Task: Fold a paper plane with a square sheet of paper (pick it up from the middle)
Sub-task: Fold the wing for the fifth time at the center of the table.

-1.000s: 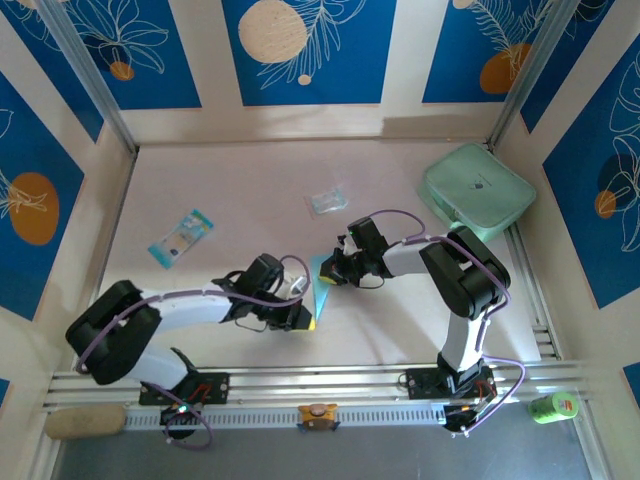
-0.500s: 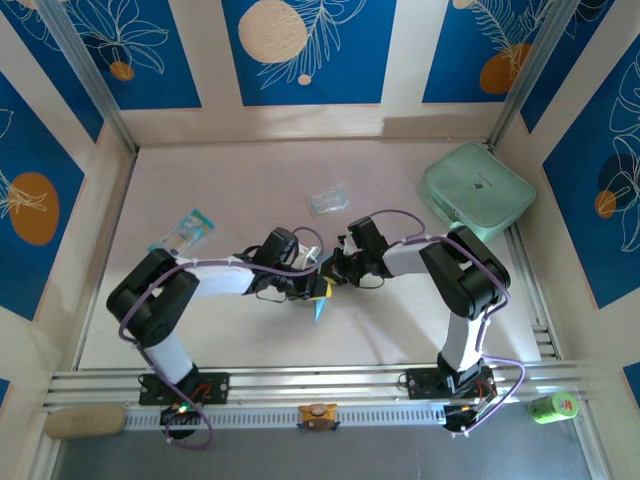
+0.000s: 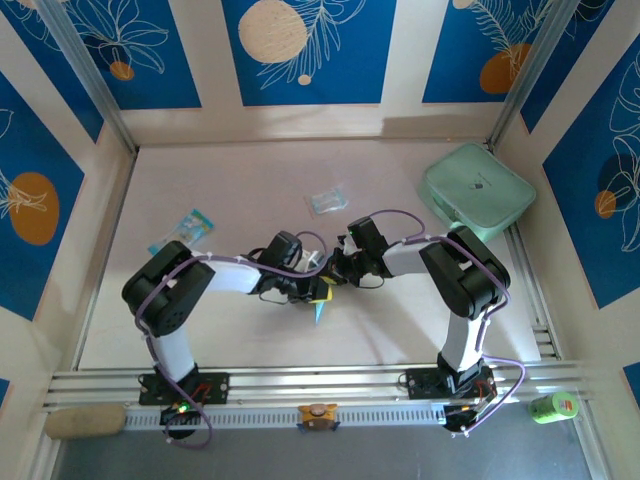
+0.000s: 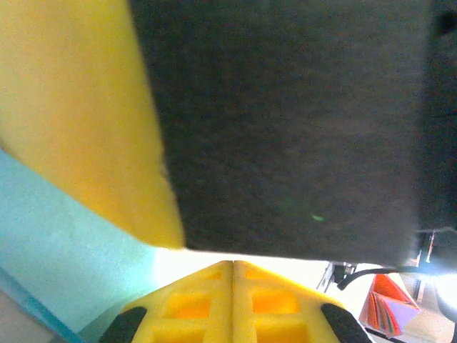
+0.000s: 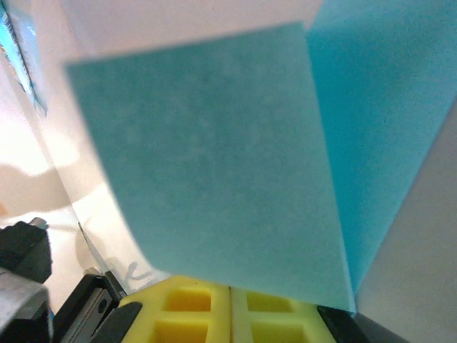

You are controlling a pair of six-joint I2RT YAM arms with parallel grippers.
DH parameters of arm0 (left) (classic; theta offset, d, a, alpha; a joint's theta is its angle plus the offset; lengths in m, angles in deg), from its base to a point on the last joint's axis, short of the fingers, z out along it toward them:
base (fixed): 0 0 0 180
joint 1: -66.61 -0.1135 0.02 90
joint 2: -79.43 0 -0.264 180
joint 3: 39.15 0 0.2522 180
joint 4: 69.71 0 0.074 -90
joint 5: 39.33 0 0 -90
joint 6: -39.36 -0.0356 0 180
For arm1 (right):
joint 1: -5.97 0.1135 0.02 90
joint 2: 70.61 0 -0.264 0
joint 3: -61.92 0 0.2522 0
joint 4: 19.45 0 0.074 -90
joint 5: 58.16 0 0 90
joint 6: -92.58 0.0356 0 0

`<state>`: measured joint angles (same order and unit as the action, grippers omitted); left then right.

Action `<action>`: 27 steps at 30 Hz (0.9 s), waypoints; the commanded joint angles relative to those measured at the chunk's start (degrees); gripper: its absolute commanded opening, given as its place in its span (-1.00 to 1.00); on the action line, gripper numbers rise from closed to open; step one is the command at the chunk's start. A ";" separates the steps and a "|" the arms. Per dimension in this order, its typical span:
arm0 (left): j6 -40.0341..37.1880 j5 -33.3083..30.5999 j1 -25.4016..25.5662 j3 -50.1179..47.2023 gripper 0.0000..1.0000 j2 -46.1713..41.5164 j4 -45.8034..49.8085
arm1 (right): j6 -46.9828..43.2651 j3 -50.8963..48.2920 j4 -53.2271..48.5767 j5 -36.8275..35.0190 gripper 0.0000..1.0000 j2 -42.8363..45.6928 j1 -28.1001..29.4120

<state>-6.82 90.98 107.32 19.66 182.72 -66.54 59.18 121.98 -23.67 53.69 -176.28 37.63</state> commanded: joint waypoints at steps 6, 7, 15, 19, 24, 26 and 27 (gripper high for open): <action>-2.50 -0.76 0.41 -3.42 -1.00 0.61 -0.46 | 0.53 -1.41 -8.13 -6.65 -0.88 -5.03 0.16; -2.42 -0.76 0.57 -4.10 -1.00 0.39 -0.65 | 0.56 -1.42 -8.18 -6.68 -0.88 -5.02 0.13; -2.36 -0.67 1.61 -6.47 -1.00 -1.27 -0.56 | 0.51 -1.49 -8.49 -6.87 -0.87 -5.21 0.16; -3.12 -0.84 1.96 -7.13 -1.00 -2.77 1.67 | 0.53 -1.59 -8.49 -7.02 -0.87 -5.20 0.10; -4.22 -1.02 3.02 -7.79 -1.00 -4.80 5.02 | 0.49 -1.58 -8.64 -7.04 -0.87 -5.16 0.06; -4.69 -1.37 3.54 -7.71 -1.00 -5.49 6.26 | 0.53 -1.72 -8.66 -7.03 -0.87 -5.06 0.07; -4.86 -1.60 3.69 -7.70 -1.00 -5.67 6.94 | 0.53 -1.72 -8.59 -7.08 -0.88 -5.06 0.07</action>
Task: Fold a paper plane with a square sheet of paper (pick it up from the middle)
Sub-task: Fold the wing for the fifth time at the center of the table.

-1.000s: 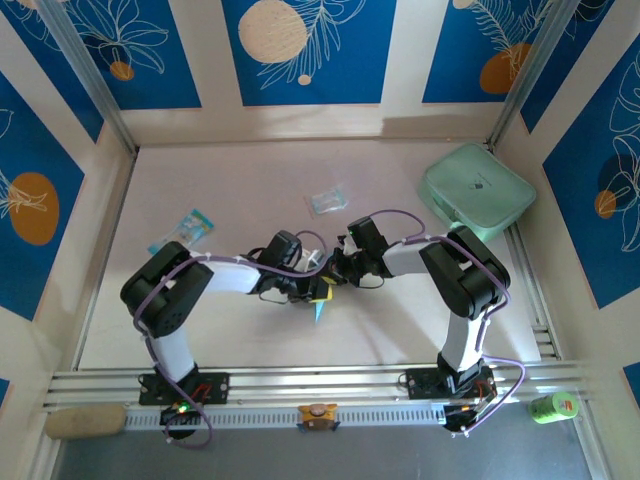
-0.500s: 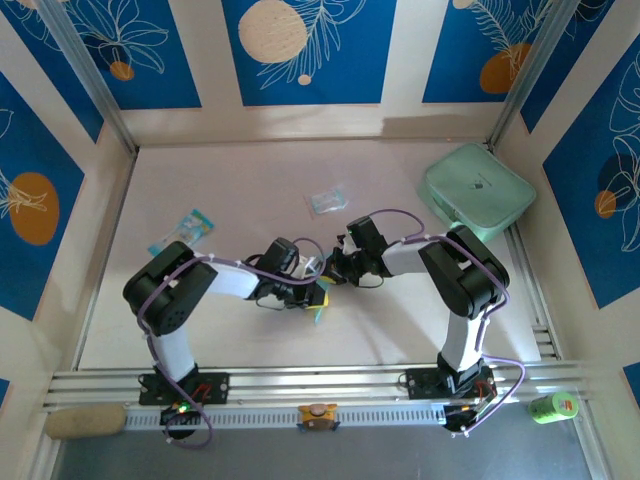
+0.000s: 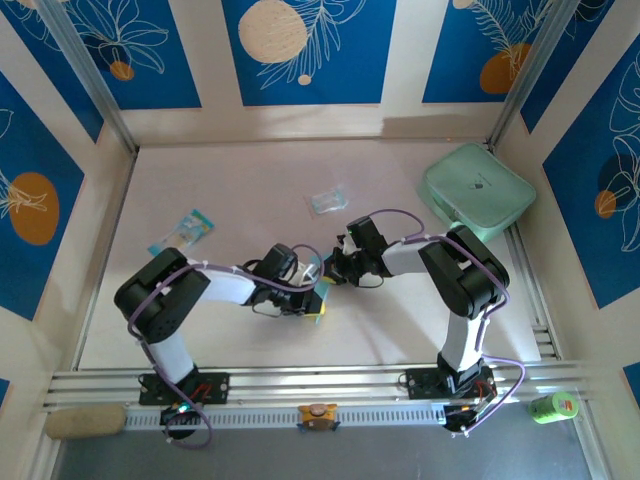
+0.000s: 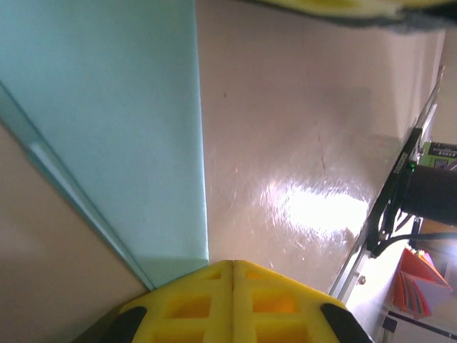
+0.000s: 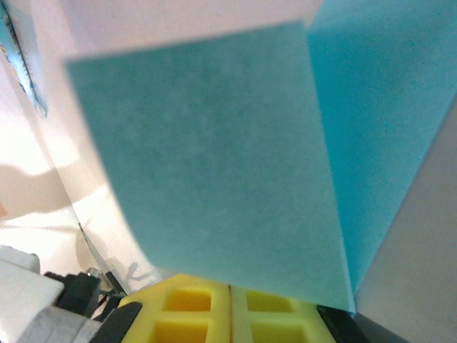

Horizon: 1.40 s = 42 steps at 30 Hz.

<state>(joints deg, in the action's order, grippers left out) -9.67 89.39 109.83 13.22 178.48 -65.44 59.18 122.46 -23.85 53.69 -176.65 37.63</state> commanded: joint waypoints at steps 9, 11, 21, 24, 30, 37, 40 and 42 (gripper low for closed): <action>-3.69 -1.89 3.03 -1.25 -1.00 -3.37 10.94 | 0.62 -2.45 -8.31 -7.12 -0.88 -4.11 0.23; -3.60 -1.96 3.22 -1.90 -1.00 -3.68 10.89 | 0.75 -2.66 -8.14 -7.17 -0.87 -4.16 0.24; -3.23 -4.36 3.41 -3.67 -1.00 -14.10 9.58 | 1.01 -2.52 -7.75 -6.57 -0.88 -3.83 0.51; -3.24 -7.47 2.54 -2.80 -1.00 -18.77 9.80 | 1.30 -2.58 -7.47 -6.47 -0.87 -3.47 0.59; -1.60 -6.51 -1.64 1.32 -1.00 -14.25 5.77 | 2.24 -2.59 -6.98 -6.17 -0.88 -2.85 1.08; 0.13 -5.93 -2.26 5.40 -1.00 -3.68 0.55 | 2.55 -2.70 -6.87 -6.11 -0.88 -2.50 1.30; 0.73 -6.96 -2.27 5.84 -1.00 -1.28 -1.05 | 2.55 -2.77 -6.90 -6.11 -0.87 -2.28 1.30; 0.43 -8.63 -2.33 6.04 -1.00 -0.24 -1.14 | 2.64 -2.86 -6.78 -6.04 -0.88 -2.24 1.30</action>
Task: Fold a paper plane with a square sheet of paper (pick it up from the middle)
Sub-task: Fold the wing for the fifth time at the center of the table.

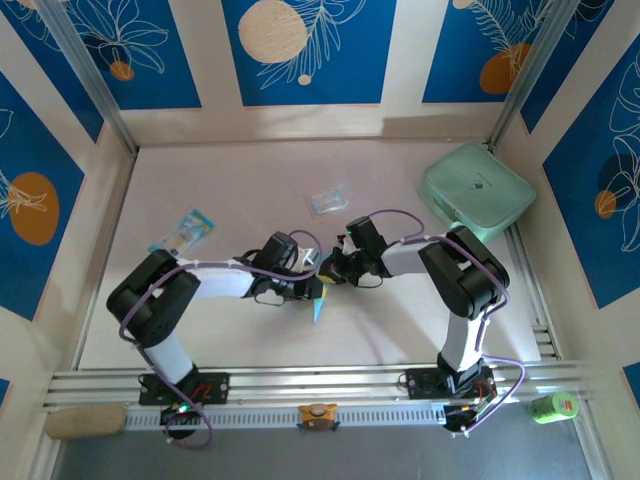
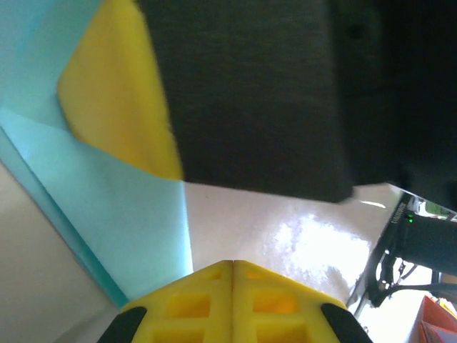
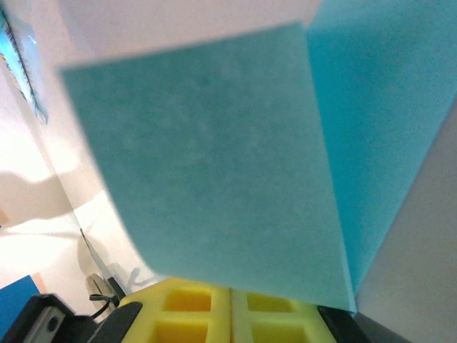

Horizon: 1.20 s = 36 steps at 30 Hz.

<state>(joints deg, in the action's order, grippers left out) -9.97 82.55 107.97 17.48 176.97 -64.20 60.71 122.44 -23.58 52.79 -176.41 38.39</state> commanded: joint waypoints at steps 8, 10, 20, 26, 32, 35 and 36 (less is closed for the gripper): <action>-0.75 -3.78 -0.41 1.60 -1.00 4.78 2.85 | 1.22 -3.18 -6.65 -5.13 -0.86 -1.27 0.56; -2.33 -3.63 -0.41 1.38 -1.00 5.20 5.70 | 1.11 -3.14 -6.64 -5.13 -0.86 -0.28 0.47; -9.78 4.77 -0.41 -3.70 -1.00 3.51 9.11 | -2.74 -2.84 -11.04 -6.27 -0.76 10.77 -1.40; -10.43 5.73 -0.41 -4.17 -1.00 1.91 8.60 | -4.60 -6.90 -9.22 -5.40 -0.79 16.31 -0.34; -10.21 4.21 -0.46 -4.38 -1.00 1.69 8.68 | -6.53 -6.67 -7.23 -3.66 -0.83 13.82 2.65; -10.10 3.86 -0.46 -4.42 -1.00 1.56 8.59 | -7.24 -4.94 -7.28 -3.45 -0.84 12.05 4.10; -10.05 3.70 -0.42 -4.53 -1.00 1.48 8.51 | -7.43 -4.26 -7.41 -3.46 -0.84 11.45 4.43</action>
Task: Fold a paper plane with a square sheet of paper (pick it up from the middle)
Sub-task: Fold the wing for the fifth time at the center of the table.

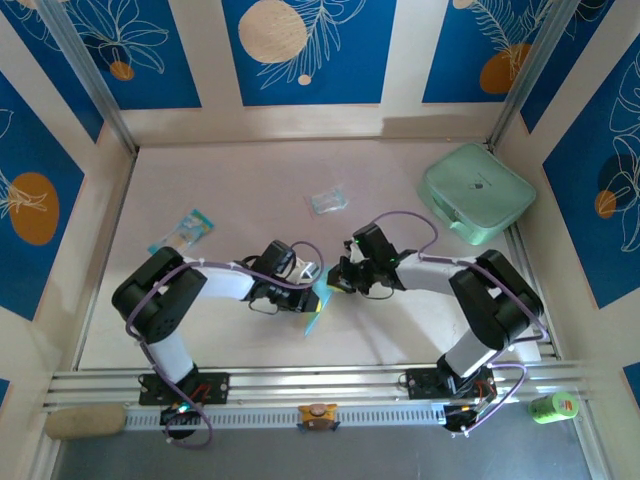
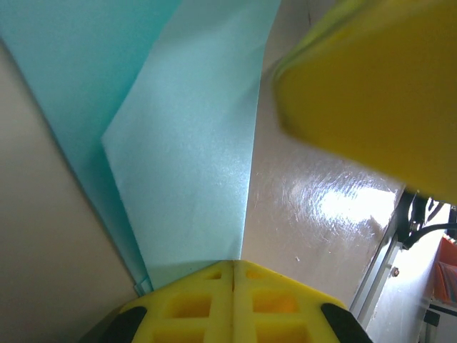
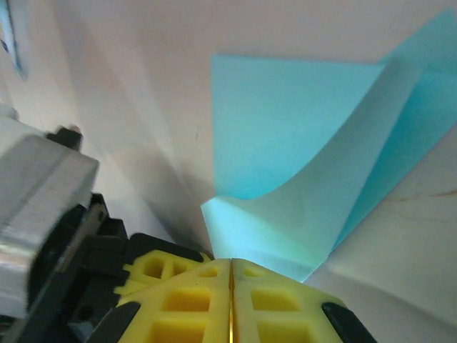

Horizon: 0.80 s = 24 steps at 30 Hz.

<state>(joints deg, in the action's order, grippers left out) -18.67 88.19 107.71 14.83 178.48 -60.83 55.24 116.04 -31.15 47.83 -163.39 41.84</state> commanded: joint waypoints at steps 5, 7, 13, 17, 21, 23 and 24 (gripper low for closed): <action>-1.30 -2.42 -0.21 -1.82 -1.00 -0.08 5.41 | -1.71 4.17 -1.04 0.11 -0.84 -4.17 1.65; -1.30 -2.53 -0.19 -1.82 -1.00 -0.08 5.39 | -1.39 4.61 -0.96 -0.03 -0.84 -5.05 1.65; -1.26 -2.81 -0.23 -1.99 -1.00 -0.31 5.93 | -0.80 3.93 -2.28 -2.80 -0.85 -7.59 0.59; -0.97 -2.68 -0.18 -2.35 -1.00 -0.19 5.54 | -0.85 3.40 -2.48 -3.62 -0.84 -8.19 -0.99; -0.77 -2.52 -0.15 -2.24 -1.00 0.44 5.40 | -0.11 3.08 -1.21 -2.93 -0.83 -8.74 -2.75; -0.60 -2.53 -0.17 -2.34 -1.00 0.75 5.33 | 0.09 3.16 -0.91 -2.79 -0.83 -8.92 -3.47; -0.51 -2.43 -0.15 -2.41 -1.00 0.89 5.32 | 0.23 3.16 -0.56 -2.80 -0.83 -8.84 -3.86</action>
<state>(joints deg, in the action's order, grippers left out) -18.65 87.92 107.71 14.55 178.15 -60.79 54.70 120.15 -31.13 47.24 -170.73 39.61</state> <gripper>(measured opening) 0.041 0.085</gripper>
